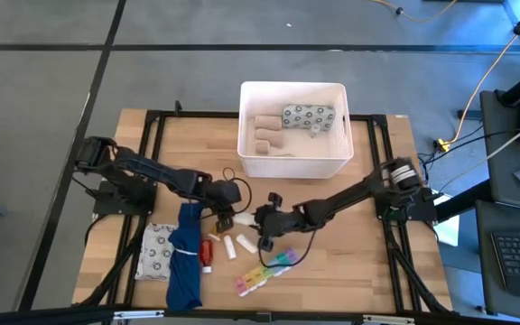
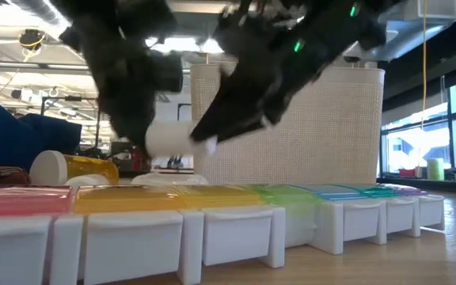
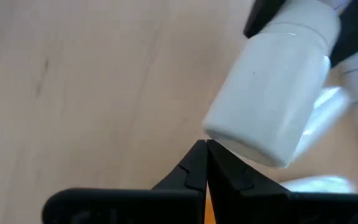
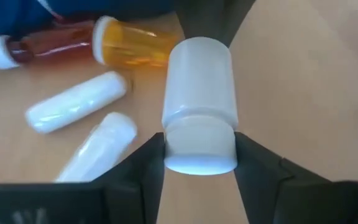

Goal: Pick & place medical supplies in basket/bin
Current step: Put the white pill bottle into the white container

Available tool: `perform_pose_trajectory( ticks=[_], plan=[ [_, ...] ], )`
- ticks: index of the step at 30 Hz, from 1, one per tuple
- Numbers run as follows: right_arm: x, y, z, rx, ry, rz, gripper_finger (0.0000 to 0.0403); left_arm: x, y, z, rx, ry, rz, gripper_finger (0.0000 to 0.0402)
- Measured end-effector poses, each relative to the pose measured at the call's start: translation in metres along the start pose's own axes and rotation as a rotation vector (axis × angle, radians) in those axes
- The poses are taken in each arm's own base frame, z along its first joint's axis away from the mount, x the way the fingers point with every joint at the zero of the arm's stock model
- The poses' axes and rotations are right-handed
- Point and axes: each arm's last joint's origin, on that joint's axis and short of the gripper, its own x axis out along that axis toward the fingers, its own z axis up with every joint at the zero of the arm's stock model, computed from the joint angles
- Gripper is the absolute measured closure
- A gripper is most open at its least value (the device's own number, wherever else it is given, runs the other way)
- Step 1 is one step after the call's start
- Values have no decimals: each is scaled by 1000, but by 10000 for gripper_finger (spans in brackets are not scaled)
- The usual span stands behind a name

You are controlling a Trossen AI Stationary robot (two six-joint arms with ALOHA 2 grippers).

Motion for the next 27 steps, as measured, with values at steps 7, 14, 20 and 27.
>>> perform_pose_trajectory(
  ticks=[7,14,20,27],
  plan=[
    [-64,-24,39,15,30,61,245,-66,-23,36,117,-258,-105,398],
    [-141,-59,85,113,-171,58,247,-145,-35,46,205,-541,-182,398],
    [-189,-105,105,205,-275,-9,246,-187,-32,36,224,-684,-167,399],
    [-238,-159,152,259,-227,-190,245,-206,-27,30,290,-782,-58,397]
  ],
)
